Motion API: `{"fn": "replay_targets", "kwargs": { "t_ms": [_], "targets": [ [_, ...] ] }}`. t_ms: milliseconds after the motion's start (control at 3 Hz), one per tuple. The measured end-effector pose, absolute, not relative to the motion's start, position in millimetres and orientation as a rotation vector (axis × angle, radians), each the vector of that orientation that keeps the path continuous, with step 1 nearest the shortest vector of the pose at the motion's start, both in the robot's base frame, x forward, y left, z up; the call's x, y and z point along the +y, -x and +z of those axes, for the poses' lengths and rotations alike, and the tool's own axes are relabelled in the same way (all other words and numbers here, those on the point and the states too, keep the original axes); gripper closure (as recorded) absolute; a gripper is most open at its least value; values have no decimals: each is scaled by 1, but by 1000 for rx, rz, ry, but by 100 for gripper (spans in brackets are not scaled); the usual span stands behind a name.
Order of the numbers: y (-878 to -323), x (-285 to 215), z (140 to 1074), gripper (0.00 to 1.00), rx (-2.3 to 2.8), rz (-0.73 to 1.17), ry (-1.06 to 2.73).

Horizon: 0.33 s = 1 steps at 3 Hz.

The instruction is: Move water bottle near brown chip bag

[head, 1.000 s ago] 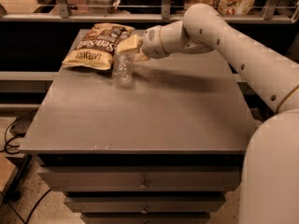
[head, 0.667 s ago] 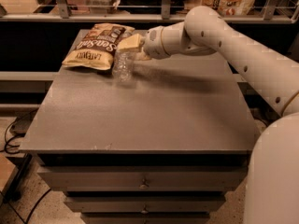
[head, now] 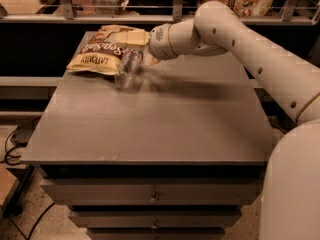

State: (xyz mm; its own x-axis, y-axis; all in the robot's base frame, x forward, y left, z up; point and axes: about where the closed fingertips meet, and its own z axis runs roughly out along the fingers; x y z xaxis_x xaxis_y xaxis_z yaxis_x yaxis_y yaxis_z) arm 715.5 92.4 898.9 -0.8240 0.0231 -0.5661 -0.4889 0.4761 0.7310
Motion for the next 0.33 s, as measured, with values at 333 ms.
{"fn": "replay_targets", "kwargs": {
  "t_ms": [333],
  "targets": [
    [-713,94,899,0,2220,1335,399]
  ]
}}
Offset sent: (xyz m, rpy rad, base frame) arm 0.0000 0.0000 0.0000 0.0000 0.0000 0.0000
